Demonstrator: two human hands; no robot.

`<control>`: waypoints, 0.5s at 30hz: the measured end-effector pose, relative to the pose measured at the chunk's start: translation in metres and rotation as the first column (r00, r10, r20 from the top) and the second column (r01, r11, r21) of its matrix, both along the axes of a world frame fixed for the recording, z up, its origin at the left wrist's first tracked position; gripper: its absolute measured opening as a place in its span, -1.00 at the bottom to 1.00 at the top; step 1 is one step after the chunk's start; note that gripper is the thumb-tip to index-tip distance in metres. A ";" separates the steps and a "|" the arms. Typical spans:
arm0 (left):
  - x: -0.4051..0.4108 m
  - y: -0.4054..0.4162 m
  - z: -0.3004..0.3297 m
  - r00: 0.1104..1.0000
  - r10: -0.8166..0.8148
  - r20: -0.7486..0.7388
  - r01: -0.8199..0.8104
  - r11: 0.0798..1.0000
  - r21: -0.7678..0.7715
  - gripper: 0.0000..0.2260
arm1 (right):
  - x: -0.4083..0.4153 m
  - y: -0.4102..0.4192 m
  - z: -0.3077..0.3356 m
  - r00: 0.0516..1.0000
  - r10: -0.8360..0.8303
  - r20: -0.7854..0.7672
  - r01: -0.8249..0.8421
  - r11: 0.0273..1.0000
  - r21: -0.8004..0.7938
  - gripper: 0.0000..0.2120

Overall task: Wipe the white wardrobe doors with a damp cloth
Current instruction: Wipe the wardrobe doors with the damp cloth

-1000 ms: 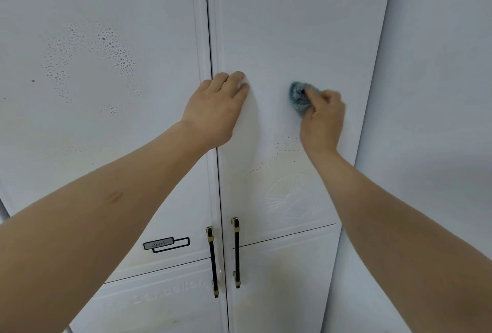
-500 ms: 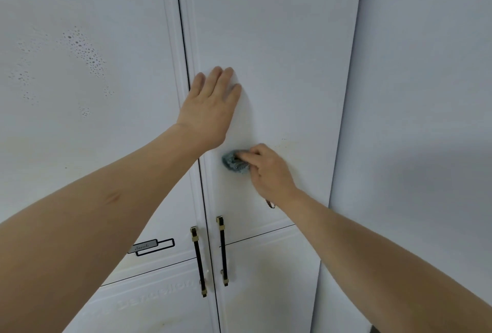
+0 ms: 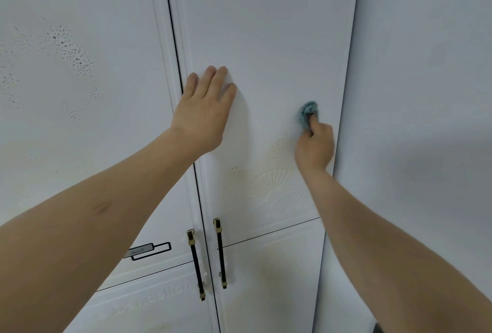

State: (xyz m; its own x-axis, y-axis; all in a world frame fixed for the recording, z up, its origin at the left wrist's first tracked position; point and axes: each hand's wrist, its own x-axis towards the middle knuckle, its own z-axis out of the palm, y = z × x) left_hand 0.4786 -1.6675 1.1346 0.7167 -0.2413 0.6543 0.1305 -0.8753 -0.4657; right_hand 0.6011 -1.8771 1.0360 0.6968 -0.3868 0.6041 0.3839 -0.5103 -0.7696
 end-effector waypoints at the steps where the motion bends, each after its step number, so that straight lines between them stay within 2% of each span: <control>1: 0.000 0.000 0.000 1.000 0.005 -0.002 -0.005 1.000 0.001 -0.22 | -0.009 0.016 -0.010 0.999 0.032 0.019 -0.031 0.999 -0.027 -0.53; 4: 0.001 -0.002 0.001 1.000 0.020 -0.004 -0.020 1.000 0.002 -0.20 | -0.042 0.061 -0.041 0.967 0.209 0.145 -0.180 0.966 -0.186 -0.52; 6: 0.001 -0.001 0.000 1.000 0.014 -0.003 -0.014 1.000 -0.010 -0.20 | -0.059 0.081 -0.055 0.901 0.384 0.204 -0.306 0.894 -0.328 -0.54; 8: -0.001 0.000 -0.001 1.000 -0.008 0.003 0.008 0.999 -0.032 -0.19 | -0.064 0.086 -0.059 0.838 0.521 0.160 -0.425 0.809 -0.406 -0.58; 10: -0.003 0.000 -0.001 1.000 -0.017 -0.002 0.017 0.999 -0.039 -0.17 | -0.065 0.074 -0.045 0.800 0.590 0.106 -0.523 0.774 -0.356 -0.59; 12: -0.003 0.001 -0.001 0.999 -0.035 -0.001 0.035 0.998 -0.043 -0.18 | -0.057 0.047 -0.025 0.843 0.525 0.115 -0.496 0.842 -0.212 -0.61; 15: -0.003 0.005 -0.001 0.998 -0.059 0.010 0.059 0.997 -0.046 -0.20 | -0.018 -0.017 0.011 0.969 0.189 0.159 -0.201 0.978 0.062 -0.68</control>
